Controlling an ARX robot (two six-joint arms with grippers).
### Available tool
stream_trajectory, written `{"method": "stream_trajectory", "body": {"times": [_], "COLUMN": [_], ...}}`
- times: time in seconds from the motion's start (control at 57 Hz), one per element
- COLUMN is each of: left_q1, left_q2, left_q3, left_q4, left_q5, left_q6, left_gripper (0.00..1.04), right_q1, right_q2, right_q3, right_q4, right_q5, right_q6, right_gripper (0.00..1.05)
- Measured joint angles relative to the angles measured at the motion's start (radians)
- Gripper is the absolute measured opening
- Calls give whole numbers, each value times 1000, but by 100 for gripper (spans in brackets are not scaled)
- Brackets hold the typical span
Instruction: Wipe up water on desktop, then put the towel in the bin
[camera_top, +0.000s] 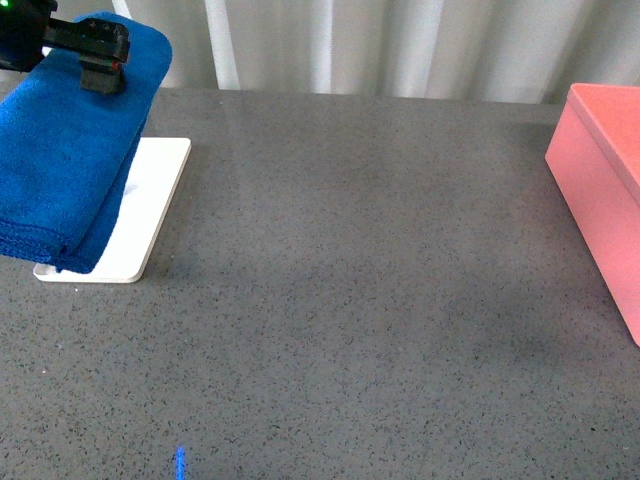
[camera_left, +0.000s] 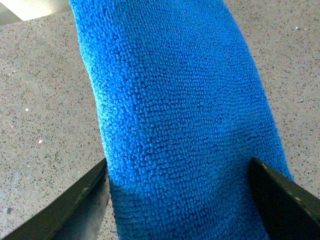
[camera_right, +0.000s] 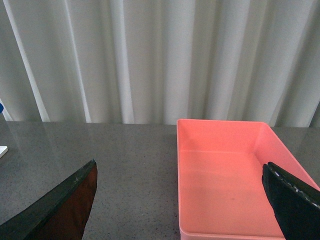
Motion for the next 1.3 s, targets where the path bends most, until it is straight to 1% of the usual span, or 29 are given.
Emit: {"method": "stream_trajectory", "body": {"times": [0.123,0.193,0.263,0.298,0.368,0.438,0.631,0.947,1.034,1.104,1.227,1.297], "left_q1": [3,6,11,17,21,21,23,26,12,-13,-81,-141], "left_q2": [1,-1,-5,-12,-25,-36,-69,-200,-253,-306,-398,-452], "left_q3": [-8,-13,-18,-23,-32,-42,-61,-74,-95,-134,-235,-315], "left_q4": [4,22,33,45,60,70,78,130,152,172,231,310], "left_q5": [3,26,50,77,99,116,149,264,312,370,484,565], "left_q6": [-6,-29,-46,-55,-65,-70,-86,-150,-176,-208,-284,-359], "left_gripper": [54,38,30,23,13,7,5,5,5,5,5,5], "right_q1": [0,0,0,0,0,0,0,0,0,0,0,0], "right_q2": [0,0,0,0,0,0,0,0,0,0,0,0], "right_q3": [0,0,0,0,0,0,0,0,0,0,0,0], "right_q4": [0,0,0,0,0,0,0,0,0,0,0,0], "right_q5": [0,0,0,0,0,-1,0,0,0,0,0,0], "right_q6": [0,0,0,0,0,0,0,0,0,0,0,0], "right_gripper": [98,98,98,98,98,98,98,98,98,98,98,98]}}
